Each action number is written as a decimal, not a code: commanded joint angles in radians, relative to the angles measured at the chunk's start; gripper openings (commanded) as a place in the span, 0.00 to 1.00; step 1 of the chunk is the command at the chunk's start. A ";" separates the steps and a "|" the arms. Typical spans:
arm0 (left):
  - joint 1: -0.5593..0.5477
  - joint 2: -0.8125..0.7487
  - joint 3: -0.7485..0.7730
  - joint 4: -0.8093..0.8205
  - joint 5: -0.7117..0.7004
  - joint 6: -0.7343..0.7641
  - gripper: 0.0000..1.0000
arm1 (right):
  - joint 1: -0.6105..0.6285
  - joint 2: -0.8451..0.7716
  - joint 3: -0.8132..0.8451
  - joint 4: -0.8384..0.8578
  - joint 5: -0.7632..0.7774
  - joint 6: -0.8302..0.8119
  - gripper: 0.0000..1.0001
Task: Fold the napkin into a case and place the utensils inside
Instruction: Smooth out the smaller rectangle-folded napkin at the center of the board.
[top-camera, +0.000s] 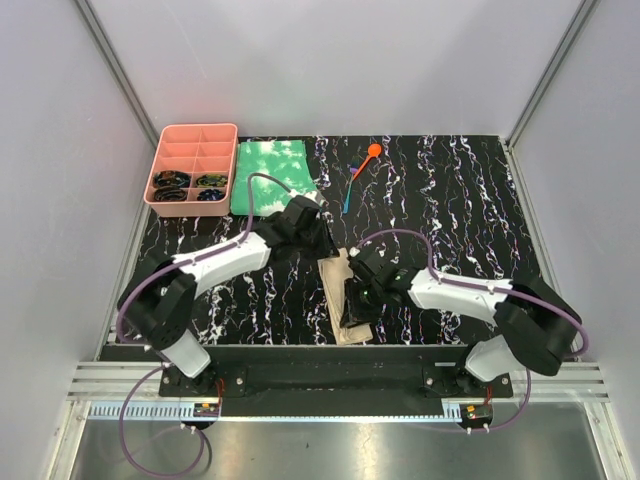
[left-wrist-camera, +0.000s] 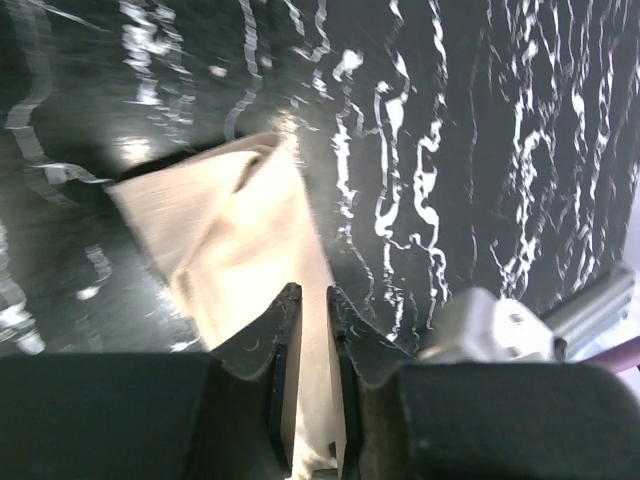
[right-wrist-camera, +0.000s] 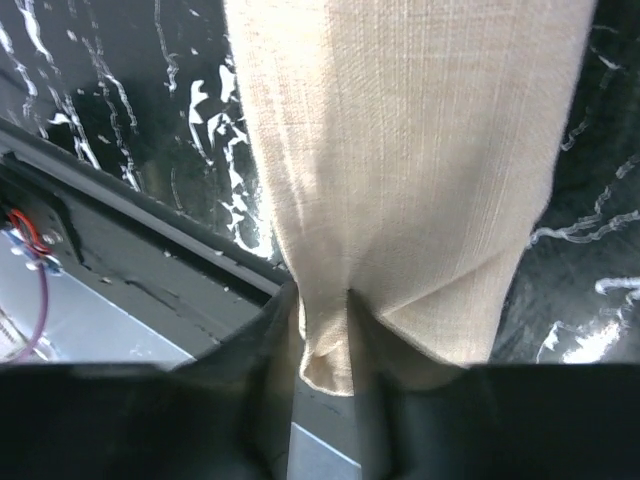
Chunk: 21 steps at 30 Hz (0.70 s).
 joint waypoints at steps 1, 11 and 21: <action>-0.013 0.112 0.048 0.078 0.135 -0.019 0.16 | -0.005 0.048 -0.038 0.122 -0.076 0.042 0.20; -0.010 0.205 0.068 0.026 0.029 0.071 0.12 | -0.011 0.007 -0.142 0.177 -0.063 0.081 0.16; -0.008 0.018 0.116 -0.075 -0.018 0.125 0.38 | -0.135 -0.071 0.015 0.091 -0.082 -0.001 0.44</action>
